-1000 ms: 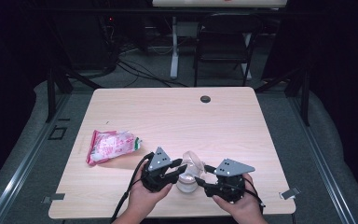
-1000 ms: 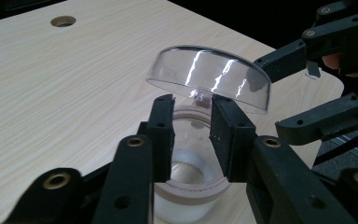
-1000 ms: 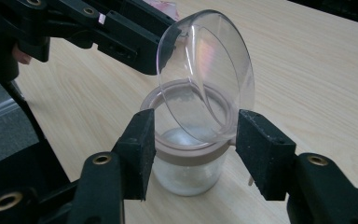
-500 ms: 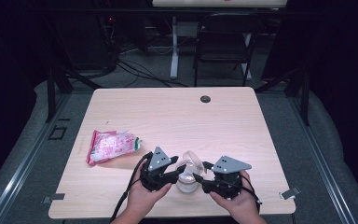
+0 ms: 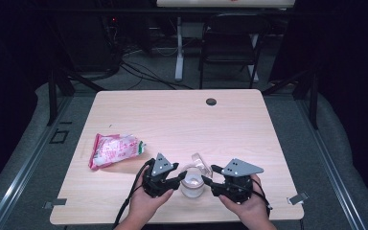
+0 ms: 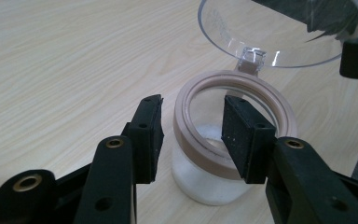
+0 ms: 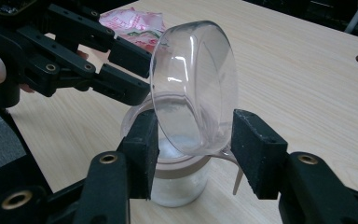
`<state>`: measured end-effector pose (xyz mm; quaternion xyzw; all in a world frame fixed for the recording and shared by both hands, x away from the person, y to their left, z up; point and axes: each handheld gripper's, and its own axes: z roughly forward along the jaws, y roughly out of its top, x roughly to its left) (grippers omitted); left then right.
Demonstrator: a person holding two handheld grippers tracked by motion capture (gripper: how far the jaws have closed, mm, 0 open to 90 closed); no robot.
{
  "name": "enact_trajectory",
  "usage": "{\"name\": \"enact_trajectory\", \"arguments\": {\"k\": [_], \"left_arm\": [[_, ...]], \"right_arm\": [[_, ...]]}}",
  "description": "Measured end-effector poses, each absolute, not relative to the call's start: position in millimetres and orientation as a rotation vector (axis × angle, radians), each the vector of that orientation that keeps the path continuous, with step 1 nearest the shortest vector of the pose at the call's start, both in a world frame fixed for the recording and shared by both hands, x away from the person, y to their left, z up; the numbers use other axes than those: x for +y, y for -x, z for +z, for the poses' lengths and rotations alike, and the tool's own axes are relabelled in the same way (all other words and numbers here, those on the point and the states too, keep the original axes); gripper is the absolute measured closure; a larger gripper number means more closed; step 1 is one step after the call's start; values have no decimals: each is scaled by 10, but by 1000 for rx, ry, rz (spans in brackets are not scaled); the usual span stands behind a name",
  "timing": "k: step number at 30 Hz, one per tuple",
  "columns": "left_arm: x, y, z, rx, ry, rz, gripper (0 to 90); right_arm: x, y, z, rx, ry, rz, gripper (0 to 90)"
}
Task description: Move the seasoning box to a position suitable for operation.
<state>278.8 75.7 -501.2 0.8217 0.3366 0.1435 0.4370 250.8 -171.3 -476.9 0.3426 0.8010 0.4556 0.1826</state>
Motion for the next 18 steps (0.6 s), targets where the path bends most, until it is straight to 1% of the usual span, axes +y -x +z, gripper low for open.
{"name": "enact_trajectory", "arguments": {"k": [4, 5, 8, 18], "left_arm": [[744, -2795, -5042, 835, -2058, 345, 604], [735, -2797, -5054, 835, -2064, 341, 621], [729, -2798, -5063, 835, -2066, 337, 640], [711, -2799, -5085, 830, -2074, 325, 653]], "right_arm": [[-1740, -2510, -4769, 2255, -972, 1281, 548], [-1756, -2512, -4772, 2255, -976, 1282, 561], [-1771, -2514, -4777, 2251, -983, 1281, 569], [-1891, -2554, -4852, 2236, -1043, 1274, 586]]}}
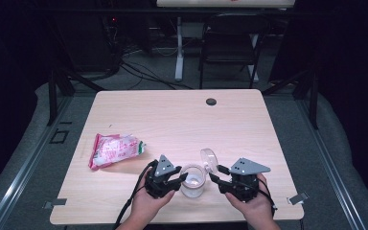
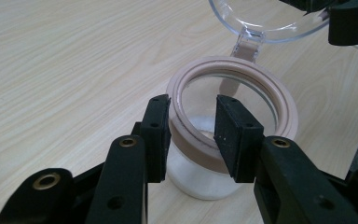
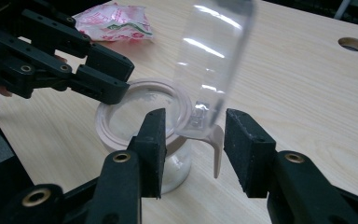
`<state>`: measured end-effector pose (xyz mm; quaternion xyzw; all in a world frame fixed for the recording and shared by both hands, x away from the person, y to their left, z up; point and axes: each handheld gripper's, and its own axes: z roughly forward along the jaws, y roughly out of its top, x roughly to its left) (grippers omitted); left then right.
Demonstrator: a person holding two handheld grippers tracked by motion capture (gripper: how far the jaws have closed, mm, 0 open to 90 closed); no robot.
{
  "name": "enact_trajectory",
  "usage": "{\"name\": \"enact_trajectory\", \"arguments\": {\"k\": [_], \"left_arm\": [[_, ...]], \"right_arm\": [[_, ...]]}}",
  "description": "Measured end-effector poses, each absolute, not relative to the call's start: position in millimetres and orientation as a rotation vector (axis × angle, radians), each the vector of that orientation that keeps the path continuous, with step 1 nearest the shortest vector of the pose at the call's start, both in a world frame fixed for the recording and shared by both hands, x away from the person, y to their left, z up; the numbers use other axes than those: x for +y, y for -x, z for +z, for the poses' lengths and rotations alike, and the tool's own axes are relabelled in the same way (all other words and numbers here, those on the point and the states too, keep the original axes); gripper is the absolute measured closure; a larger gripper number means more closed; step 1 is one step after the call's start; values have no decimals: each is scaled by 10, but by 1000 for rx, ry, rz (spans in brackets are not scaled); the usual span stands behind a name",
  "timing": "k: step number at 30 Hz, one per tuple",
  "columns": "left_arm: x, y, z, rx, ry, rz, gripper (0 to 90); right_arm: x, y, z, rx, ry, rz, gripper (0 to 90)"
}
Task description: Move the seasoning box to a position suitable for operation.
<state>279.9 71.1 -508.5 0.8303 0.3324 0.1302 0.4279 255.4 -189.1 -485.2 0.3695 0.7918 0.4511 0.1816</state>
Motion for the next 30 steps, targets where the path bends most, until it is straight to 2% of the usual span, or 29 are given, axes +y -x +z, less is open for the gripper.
{"name": "enact_trajectory", "arguments": {"k": [7, 30], "left_arm": [[718, -2798, -5079, 827, -2070, 329, 645], [858, -2792, -5047, 850, -2039, 348, 625]], "right_arm": [[-1905, -2586, -4884, 2231, -1069, 1276, 587], [-1946, -2730, -4881, 2212, -1123, 1292, 681]]}}
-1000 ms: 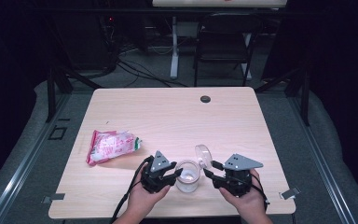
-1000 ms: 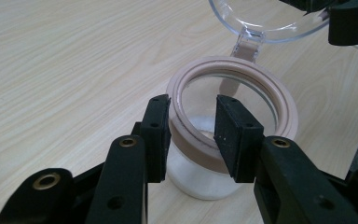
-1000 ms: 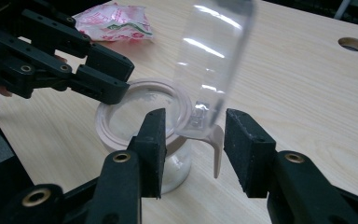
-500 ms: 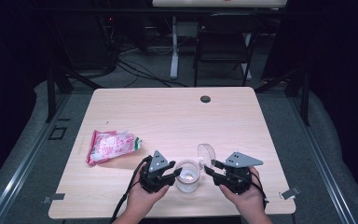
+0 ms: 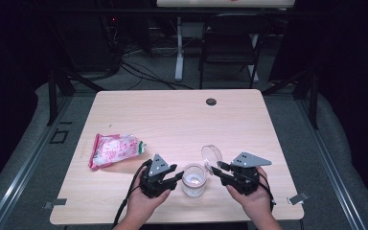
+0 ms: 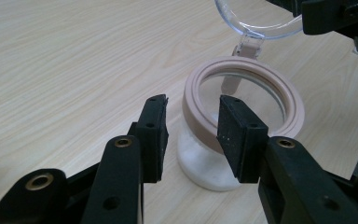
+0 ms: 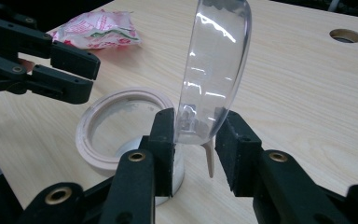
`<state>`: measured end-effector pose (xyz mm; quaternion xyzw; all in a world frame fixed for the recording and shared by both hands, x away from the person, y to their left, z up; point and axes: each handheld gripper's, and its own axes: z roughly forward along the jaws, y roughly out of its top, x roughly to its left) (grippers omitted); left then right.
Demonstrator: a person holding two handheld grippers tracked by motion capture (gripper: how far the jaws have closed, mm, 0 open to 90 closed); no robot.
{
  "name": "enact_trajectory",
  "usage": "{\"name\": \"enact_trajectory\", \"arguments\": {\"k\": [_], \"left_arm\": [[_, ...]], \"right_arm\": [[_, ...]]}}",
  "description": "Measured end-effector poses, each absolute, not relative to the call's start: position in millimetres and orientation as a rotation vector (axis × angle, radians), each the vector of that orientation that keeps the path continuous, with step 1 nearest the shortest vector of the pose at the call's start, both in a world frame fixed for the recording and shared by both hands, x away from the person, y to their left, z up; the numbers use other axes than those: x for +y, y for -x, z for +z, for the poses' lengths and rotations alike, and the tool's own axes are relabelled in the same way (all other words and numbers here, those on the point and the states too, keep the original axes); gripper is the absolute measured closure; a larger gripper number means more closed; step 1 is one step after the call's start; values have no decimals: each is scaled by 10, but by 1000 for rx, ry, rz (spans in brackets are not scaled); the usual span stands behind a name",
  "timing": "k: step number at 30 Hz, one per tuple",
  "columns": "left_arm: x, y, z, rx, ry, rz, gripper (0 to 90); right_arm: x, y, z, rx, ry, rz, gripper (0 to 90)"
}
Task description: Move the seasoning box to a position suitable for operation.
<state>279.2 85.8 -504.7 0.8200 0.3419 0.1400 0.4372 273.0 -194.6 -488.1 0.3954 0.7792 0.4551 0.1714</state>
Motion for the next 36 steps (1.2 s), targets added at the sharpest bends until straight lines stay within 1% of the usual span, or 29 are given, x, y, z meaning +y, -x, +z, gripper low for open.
{"name": "enact_trajectory", "arguments": {"k": [15, 29, 36], "left_arm": [[1025, -2792, -5062, 875, -2020, 392, 619], [1274, -2838, -5123, 945, -1994, 436, 610], [1442, -2858, -5140, 980, -1979, 484, 603]], "right_arm": [[-2005, -2814, -4847, 2179, -1142, 1312, 678], [-2065, -2754, -4837, 2180, -1141, 1297, 637], [-2058, -2723, -4837, 2184, -1119, 1287, 621]]}}
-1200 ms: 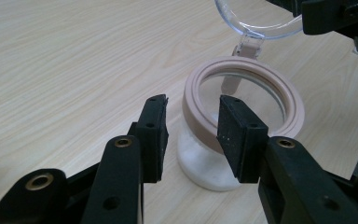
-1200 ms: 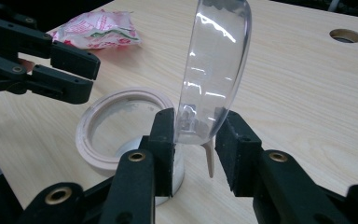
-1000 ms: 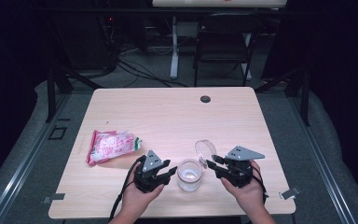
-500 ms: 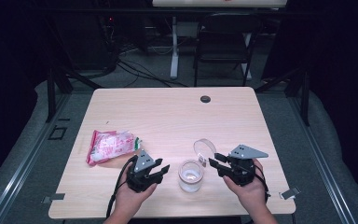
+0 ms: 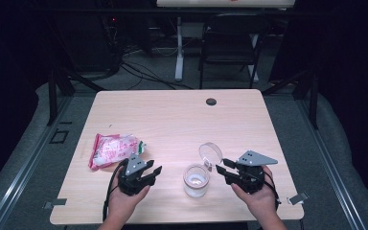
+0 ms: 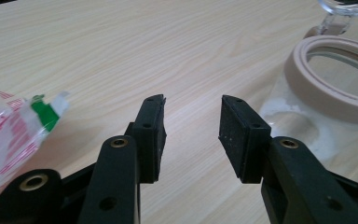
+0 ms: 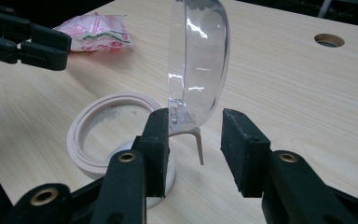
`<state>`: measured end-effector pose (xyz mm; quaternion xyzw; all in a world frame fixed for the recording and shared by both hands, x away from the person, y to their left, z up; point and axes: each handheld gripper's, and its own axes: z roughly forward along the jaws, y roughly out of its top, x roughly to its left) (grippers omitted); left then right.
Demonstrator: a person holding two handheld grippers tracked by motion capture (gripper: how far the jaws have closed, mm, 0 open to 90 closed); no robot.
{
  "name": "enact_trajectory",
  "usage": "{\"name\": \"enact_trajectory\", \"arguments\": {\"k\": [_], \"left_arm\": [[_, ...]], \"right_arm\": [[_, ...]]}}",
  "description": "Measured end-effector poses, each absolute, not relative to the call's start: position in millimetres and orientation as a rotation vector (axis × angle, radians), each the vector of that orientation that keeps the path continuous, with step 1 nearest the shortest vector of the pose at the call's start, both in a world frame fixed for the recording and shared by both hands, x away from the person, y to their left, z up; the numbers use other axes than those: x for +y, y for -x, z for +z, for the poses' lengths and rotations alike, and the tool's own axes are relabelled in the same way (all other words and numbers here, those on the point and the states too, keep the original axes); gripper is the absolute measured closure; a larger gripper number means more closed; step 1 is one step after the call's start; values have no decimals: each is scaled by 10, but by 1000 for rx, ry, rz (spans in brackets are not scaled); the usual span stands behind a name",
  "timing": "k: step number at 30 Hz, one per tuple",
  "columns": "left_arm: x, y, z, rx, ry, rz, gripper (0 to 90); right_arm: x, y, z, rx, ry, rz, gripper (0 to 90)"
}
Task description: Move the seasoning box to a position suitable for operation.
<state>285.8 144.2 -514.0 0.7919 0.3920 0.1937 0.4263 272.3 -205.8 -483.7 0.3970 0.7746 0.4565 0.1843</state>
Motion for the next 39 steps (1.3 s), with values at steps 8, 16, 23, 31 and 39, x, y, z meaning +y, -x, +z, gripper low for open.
{"name": "enact_trajectory", "arguments": {"k": [8, 16, 23, 31, 39], "left_arm": [[1571, -2877, -5166, 993, -1955, 538, 584], [1743, -2946, -5208, 1034, -1934, 581, 581], [1864, -3006, -5265, 1032, -1946, 666, 522], [1910, -3112, -5353, 1028, -1964, 717, 505], [1912, -3233, -5433, 1056, -1961, 739, 503]], "right_arm": [[-2058, -2709, -4862, 2184, -1112, 1305, 604], [-2064, -2704, -4880, 2181, -1108, 1307, 591], [-2078, -2702, -4924, 2191, -1103, 1307, 571], [-2078, -2693, -4932, 2173, -1102, 1320, 561], [-2110, -2662, -4930, 2159, -1109, 1318, 556]]}}
